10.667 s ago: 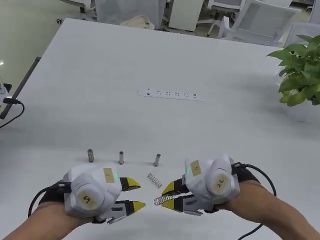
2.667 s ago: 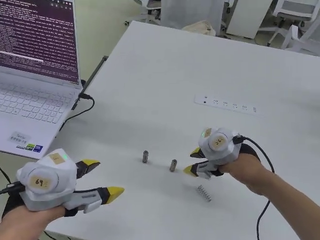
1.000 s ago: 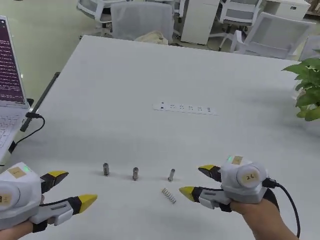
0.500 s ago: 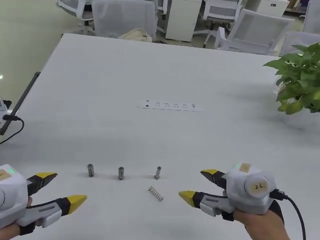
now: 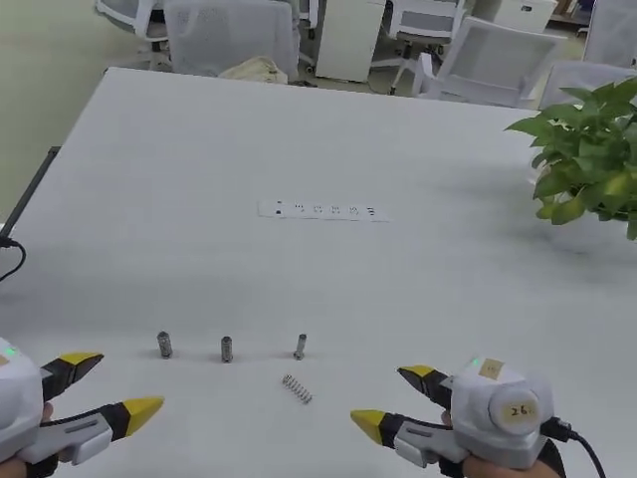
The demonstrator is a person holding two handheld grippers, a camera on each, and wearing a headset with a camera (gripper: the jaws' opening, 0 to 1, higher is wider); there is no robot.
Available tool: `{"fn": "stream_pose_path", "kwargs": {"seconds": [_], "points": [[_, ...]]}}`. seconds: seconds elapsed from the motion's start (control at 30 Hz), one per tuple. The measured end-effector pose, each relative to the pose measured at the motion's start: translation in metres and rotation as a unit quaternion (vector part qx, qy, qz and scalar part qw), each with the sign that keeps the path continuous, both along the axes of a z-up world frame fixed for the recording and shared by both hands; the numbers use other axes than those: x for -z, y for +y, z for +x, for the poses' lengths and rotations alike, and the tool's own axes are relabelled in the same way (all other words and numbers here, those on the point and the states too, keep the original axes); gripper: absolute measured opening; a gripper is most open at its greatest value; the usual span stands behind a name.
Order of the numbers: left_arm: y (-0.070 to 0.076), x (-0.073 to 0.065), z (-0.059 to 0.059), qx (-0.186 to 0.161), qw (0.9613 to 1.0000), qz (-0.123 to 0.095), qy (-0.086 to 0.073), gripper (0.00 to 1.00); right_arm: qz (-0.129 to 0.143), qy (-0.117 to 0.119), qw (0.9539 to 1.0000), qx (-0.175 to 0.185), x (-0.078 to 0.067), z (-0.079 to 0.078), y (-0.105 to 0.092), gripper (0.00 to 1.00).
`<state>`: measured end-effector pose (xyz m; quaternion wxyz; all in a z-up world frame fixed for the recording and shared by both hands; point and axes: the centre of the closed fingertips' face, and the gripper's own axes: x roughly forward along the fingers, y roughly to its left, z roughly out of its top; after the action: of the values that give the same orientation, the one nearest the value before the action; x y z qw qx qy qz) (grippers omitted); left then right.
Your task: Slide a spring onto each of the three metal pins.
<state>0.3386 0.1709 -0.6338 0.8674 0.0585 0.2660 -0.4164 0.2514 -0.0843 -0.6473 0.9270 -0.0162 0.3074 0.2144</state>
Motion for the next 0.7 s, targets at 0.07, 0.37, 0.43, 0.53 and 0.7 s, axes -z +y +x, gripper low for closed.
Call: {"fn": "stream_pose_path", "kwargs": {"seconds": [0.07, 0.37, 0.43, 0.53, 0.7], "points": [[-0.001, 0.000, 0.000, 0.001, 1.0000, 0.001, 0.000, 0.54, 0.002, 0.001, 1.0000, 0.002, 0.000, -0.002, 0.000, 0.54], [-0.011, -0.006, 0.005, 0.012, 0.9999, 0.001, -0.005, 0.54, 0.001, 0.001, 1.0000, 0.003, -0.002, -0.005, -0.005, 0.56], [-0.013, -0.007, 0.006, 0.016, 0.9998, 0.002, -0.006, 0.55, 0.002, 0.000, 1.0000, 0.004, -0.003, -0.005, -0.006, 0.56], [-0.019, -0.008, 0.006, 0.027, 0.9996, 0.005, -0.009, 0.55, 0.004, 0.000, 1.0000, 0.004, -0.004, -0.006, -0.006, 0.57], [-0.031, -0.006, 0.003, 0.052, 0.9985, 0.015, -0.010, 0.55, 0.006, -0.001, 0.9999, 0.009, -0.005, -0.008, -0.006, 0.58]]}}
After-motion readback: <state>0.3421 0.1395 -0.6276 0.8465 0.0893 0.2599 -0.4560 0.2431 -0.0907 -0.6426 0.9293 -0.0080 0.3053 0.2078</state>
